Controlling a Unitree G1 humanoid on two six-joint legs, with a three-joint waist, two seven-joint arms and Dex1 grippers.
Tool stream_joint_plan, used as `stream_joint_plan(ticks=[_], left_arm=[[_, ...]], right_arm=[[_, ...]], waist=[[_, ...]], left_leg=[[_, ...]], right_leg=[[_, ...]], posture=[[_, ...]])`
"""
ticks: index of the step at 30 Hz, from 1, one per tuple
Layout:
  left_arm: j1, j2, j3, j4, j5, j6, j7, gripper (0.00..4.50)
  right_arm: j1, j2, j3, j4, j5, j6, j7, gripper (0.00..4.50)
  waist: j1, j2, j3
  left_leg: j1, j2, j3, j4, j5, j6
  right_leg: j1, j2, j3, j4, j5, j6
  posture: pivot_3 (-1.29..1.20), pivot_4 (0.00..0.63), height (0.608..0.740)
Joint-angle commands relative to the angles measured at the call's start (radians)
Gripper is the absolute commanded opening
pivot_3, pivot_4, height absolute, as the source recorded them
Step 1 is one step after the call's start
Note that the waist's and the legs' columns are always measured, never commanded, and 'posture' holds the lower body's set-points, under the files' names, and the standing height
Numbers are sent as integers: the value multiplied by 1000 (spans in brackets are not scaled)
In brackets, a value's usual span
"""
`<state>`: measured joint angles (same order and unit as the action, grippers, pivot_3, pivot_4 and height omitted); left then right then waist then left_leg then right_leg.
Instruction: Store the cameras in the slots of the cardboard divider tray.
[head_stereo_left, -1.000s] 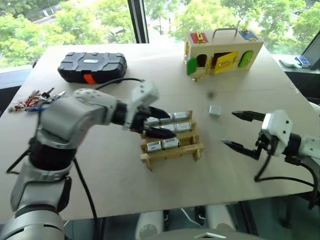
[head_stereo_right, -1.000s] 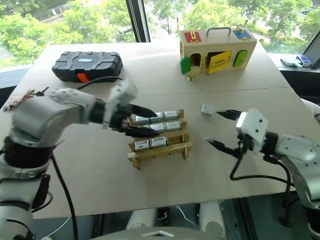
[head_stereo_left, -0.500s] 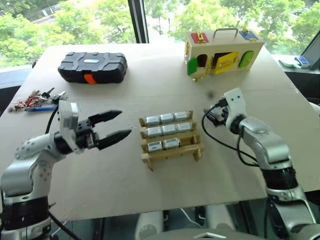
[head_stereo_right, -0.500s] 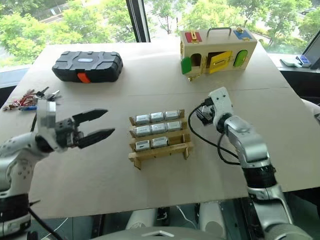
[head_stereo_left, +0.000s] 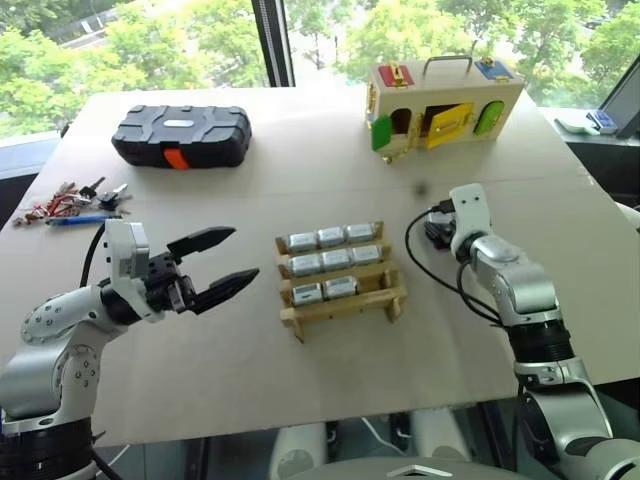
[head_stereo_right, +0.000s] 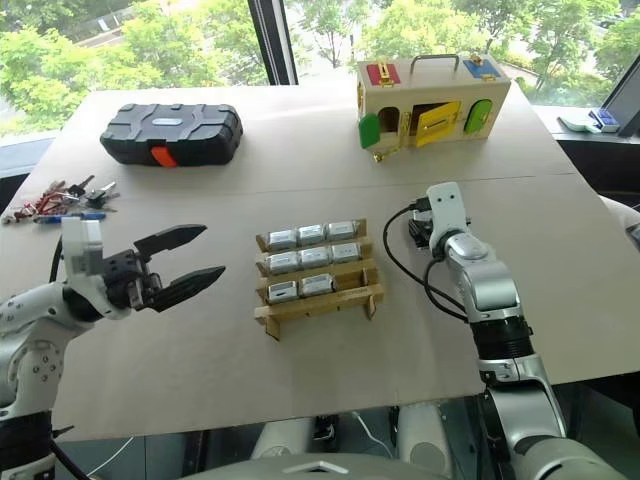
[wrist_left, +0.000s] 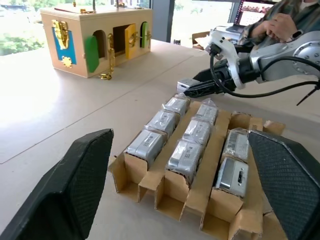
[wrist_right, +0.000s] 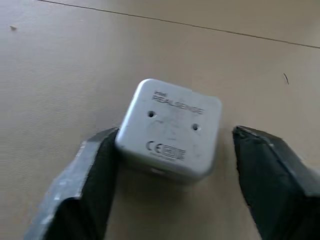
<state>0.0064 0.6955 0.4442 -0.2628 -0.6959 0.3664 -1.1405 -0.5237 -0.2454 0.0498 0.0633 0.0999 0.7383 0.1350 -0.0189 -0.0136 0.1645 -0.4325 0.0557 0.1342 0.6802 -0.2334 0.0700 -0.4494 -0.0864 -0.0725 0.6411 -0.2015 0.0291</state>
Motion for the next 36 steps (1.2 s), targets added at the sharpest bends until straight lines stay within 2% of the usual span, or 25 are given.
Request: stream_joint_plan(ticks=[1,3,5,9,11,13,19,22,28,29,30,36], left_arm=[[4,-7,0,-68,-50,39,61,4500],[-2,-16,-8,-93,-76,87,123,4500],[-22,-37,-14,-128,-107,151,232,4500],[-81,-32,-39,-218,-201,399,514,4500],[-152,-11,-52,-205,-353,558,602,4500],[-234,-26,-60,-174,-548,645,684,4500],[-432,-76,-162,-55,-811,761,943,4500],[-482,-76,-209,-24,-809,783,955,4500],[-529,-84,-233,18,-792,771,942,4500],[-532,-85,-241,17,-782,770,941,3983],[-533,-85,-246,17,-775,771,940,3766],[-532,-100,-240,7,-800,762,927,950]], right_arm=[[10,-37,15,-6,-34,-65,36,1980],[19,-55,20,-4,-43,-88,54,1980],[31,-105,52,-23,-76,-192,102,1980],[31,-214,128,-129,-103,-438,282,1980],[14,-271,183,-189,-113,-557,405,1980],[-20,-296,219,-219,-129,-628,475,1980],[-130,-301,299,-190,-145,-848,642,1980],[-172,-282,312,-174,-147,-915,679,1980],[-197,-247,309,-182,-141,-932,718,1980],[-197,-245,308,-183,-140,-930,721,1944],[-196,-242,306,-184,-140,-928,723,1944],[-185,-239,299,-201,-96,-869,775,1944]], waist=[[0,0,0],[3,0,0],[3,0,0],[2,1,1],[-2,1,1],[0,1,1],[5,-1,2],[7,-3,2],[6,-3,3],[7,-3,3],[7,-3,3],[6,-3,3]], left_leg=[[0,0,0,0,0,0],[0,0,0,0,0,0],[0,0,0,0,0,0],[0,0,0,0,0,1],[1,0,0,0,0,1],[1,1,-1,0,0,3],[3,1,-1,0,3,2],[2,0,-1,0,4,3],[2,0,-1,0,4,2],[2,0,-1,0,4,2],[2,0,-1,0,4,2],[1,0,-1,0,4,2]], right_leg=[[0,0,0,0,0,0],[0,0,0,0,0,0],[0,0,0,0,0,0],[0,0,0,0,0,1],[0,2,2,0,-2,4],[1,4,2,0,0,8],[2,4,3,0,0,7],[2,4,3,0,2,5],[2,5,3,0,2,4],[2,5,2,0,2,4],[2,4,2,0,2,4],[2,4,3,0,2,3]], posture=[[0,150,740],[0,150,740],[0,150,740],[0,150,740],[0,150,740],[0,150,740],[0,150,740],[0,150,740],[0,150,740],[0,150,740],[0,150,740],[0,150,740]])
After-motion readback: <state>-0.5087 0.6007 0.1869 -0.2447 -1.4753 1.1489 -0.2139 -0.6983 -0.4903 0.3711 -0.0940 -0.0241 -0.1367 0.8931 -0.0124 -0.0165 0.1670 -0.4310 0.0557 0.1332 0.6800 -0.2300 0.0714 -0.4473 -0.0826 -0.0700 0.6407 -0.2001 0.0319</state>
